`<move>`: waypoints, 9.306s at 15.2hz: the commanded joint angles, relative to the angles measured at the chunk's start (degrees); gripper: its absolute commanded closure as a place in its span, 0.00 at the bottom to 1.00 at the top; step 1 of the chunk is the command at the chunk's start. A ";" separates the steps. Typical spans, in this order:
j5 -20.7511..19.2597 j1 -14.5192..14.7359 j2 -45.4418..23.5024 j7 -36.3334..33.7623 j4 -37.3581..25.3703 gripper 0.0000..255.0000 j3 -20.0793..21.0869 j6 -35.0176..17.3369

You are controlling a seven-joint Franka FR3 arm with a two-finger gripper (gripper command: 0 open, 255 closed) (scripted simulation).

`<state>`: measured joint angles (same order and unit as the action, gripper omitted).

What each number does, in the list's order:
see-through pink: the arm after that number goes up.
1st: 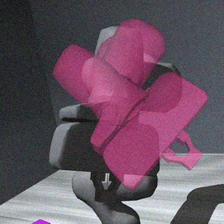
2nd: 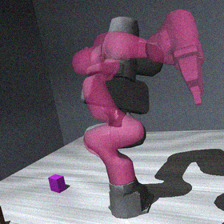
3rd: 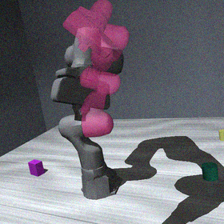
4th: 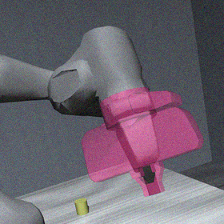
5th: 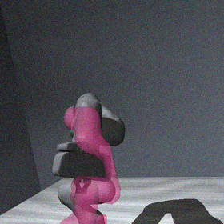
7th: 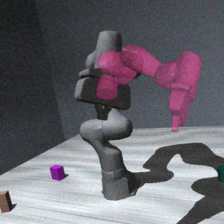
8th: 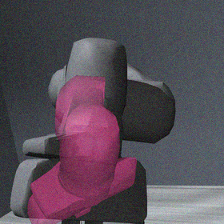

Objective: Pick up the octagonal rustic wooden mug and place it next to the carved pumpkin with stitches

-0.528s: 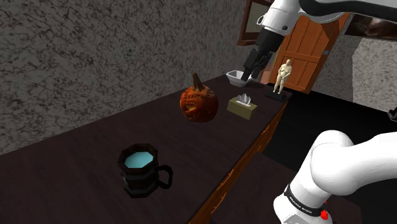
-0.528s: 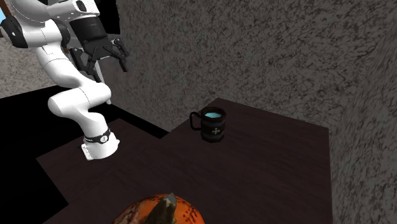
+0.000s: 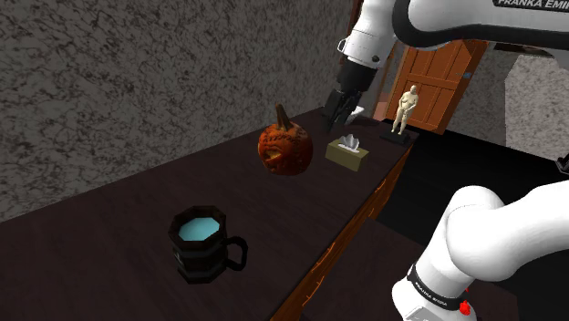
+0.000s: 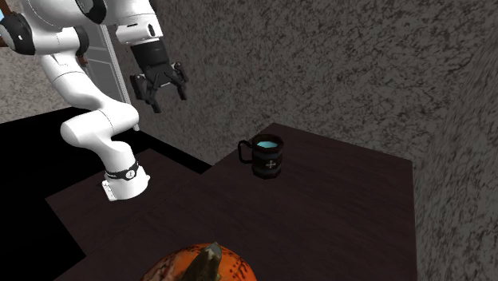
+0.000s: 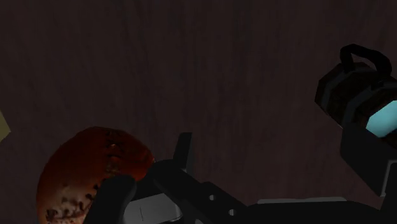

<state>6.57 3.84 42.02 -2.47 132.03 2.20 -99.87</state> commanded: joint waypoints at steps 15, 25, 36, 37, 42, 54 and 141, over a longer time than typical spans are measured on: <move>0.76 6.16 -22.89 -6.23 -2.78 0.00 14.32 -16.79; -6.21 9.43 -41.38 -13.19 -10.77 0.00 21.94 -23.73; -7.98 9.70 -44.74 -14.46 -8.20 0.00 22.01 -29.32; -7.98 9.70 -44.74 -14.46 -8.20 0.00 22.01 -29.32; -7.98 9.70 -44.74 -14.46 -8.21 1.00 22.01 -29.31; -7.32 9.62 -43.54 -14.00 -9.34 1.00 22.02 -27.10; -3.38 -3.83 -28.70 16.50 -46.09 1.00 4.65 24.67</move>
<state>3.29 0.50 13.18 12.57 86.38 7.72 -75.70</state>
